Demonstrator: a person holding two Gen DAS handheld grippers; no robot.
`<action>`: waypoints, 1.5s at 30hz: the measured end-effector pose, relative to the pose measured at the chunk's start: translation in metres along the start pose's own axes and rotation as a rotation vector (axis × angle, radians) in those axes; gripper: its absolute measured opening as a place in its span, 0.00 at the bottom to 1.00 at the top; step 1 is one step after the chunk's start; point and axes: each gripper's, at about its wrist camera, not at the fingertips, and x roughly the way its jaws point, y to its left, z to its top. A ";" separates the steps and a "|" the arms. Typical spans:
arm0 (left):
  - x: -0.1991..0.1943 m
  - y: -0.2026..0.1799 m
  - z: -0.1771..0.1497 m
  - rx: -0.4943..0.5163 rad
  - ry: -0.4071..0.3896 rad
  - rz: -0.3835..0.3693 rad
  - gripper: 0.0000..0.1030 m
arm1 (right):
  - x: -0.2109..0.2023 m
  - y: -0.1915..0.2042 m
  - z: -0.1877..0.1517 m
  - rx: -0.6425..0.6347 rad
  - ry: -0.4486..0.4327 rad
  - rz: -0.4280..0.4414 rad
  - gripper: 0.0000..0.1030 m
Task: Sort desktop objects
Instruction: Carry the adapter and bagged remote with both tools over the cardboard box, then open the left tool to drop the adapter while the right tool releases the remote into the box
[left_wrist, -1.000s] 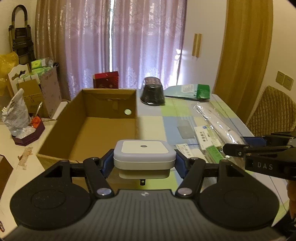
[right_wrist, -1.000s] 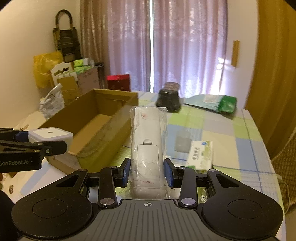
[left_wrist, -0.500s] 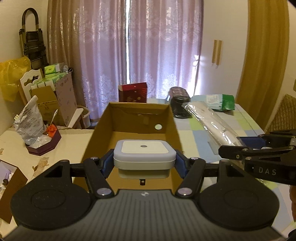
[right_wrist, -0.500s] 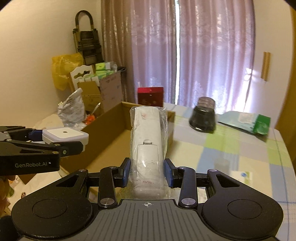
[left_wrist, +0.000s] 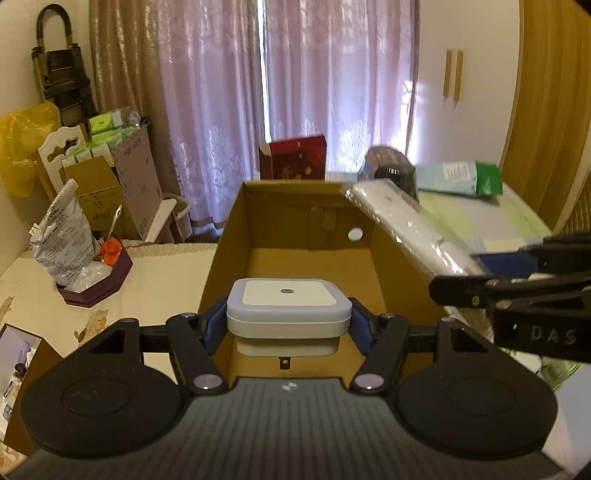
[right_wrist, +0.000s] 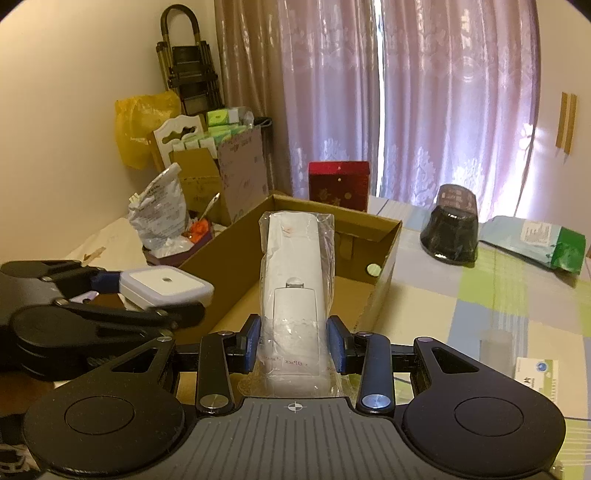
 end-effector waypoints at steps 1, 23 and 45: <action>0.005 0.000 -0.001 0.006 0.009 -0.003 0.60 | 0.002 0.000 0.000 0.001 0.003 0.001 0.36; 0.010 0.016 -0.016 0.054 0.004 0.035 0.63 | 0.031 0.002 -0.005 -0.002 0.047 0.002 0.36; -0.006 0.031 -0.024 0.018 -0.008 0.042 0.65 | 0.064 0.016 -0.016 -0.059 0.115 0.015 0.37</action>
